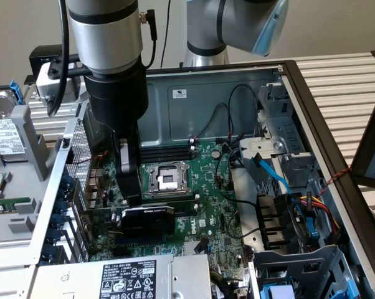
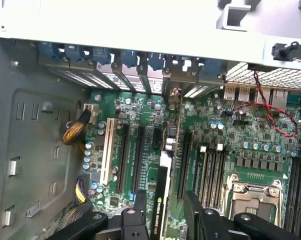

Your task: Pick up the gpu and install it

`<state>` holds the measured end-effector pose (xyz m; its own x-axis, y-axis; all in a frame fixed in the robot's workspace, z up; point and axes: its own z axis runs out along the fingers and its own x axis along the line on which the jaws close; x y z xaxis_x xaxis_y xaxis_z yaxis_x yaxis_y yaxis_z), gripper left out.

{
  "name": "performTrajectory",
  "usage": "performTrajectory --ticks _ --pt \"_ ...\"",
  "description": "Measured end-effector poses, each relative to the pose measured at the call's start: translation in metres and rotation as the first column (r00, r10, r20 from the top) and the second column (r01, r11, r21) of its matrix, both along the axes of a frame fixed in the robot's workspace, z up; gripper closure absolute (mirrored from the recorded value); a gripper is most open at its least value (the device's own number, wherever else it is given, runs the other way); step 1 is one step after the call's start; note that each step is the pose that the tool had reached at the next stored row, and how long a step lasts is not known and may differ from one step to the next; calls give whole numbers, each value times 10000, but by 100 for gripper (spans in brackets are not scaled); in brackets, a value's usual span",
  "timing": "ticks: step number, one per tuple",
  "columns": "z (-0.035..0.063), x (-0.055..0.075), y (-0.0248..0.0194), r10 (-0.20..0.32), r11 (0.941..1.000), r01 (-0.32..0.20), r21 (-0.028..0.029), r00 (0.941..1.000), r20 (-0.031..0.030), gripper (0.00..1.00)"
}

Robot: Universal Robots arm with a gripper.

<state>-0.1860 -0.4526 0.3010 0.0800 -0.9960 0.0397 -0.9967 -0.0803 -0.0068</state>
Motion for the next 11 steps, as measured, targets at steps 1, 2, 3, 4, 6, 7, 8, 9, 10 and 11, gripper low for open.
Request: performTrajectory --ticks 1,2,3,4,6,7,8,9,10,11 --pt "0 0 0 0 10000 0 -2 10000 4 56" --pt "0 0 0 1 10000 -1 -2 10000 5 56" --pt "1 0 0 1 10000 -1 -4 10000 4 56" --pt "1 0 0 1 10000 -1 -4 10000 4 56" --pt "1 0 0 1 10000 -1 -4 10000 4 56" --pt "1 0 0 1 10000 -1 -4 10000 4 56" --pt "1 0 0 1 10000 -1 -5 10000 4 56" --pt "1 0 0 1 10000 -1 -4 10000 4 56" --pt "1 0 0 1 10000 -1 -4 10000 4 56" --pt "1 0 0 1 10000 -1 -4 10000 4 56"
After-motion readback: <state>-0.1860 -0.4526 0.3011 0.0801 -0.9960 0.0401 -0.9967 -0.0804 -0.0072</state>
